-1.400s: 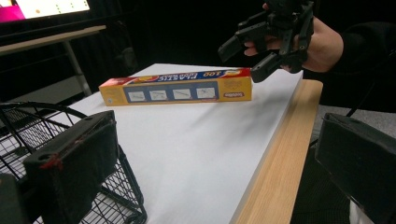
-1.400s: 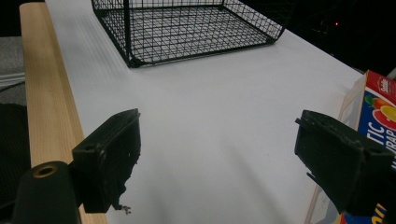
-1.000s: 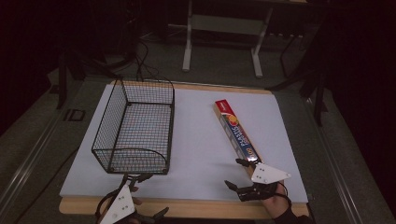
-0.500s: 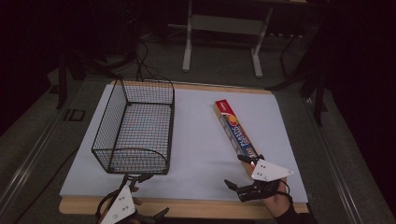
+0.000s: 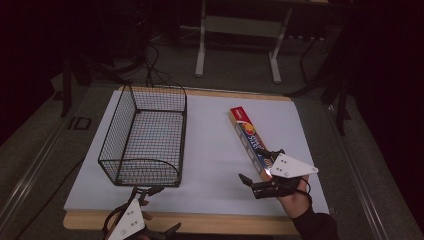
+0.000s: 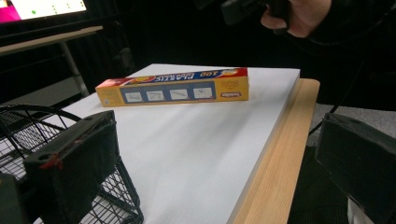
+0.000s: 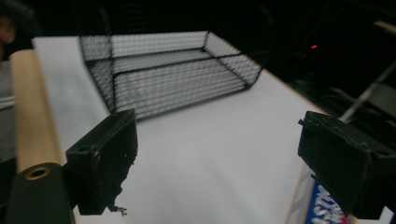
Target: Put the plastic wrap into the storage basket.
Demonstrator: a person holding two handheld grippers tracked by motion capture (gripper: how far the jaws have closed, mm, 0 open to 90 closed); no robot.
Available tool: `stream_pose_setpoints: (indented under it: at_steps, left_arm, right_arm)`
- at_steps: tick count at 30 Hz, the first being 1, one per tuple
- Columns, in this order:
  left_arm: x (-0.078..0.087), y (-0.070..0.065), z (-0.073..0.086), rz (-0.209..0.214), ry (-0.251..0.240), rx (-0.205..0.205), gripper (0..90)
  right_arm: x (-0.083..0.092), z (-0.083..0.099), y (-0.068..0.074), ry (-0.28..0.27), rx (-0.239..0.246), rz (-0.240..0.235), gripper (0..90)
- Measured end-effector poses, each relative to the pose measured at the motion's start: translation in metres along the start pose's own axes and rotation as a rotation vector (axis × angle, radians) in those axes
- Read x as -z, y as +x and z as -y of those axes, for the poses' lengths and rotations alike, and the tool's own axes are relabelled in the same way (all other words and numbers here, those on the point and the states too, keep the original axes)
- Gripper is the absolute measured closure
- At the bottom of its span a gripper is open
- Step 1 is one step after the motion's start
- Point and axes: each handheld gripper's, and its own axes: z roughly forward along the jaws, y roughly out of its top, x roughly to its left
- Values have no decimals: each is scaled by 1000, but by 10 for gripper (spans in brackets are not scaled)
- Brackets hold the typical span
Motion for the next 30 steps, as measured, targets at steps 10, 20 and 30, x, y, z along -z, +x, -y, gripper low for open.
stream_pose_setpoints:
  at_steps: [10, 20, 30]
  left_arm:
    - [-1, 0, 0, 11, 4, 4, 1]
    - [0, 0, 0, 26, -5, 11, 1]
    - [-1, 0, 0, 28, 2, 3, 1]
  right_arm:
    - [0, -13, -29, 4, -45, 95, 97]
    - [-13, -15, -52, 28, -166, 136, 92]
    - [-32, -6, -76, 103, -219, 158, 93]
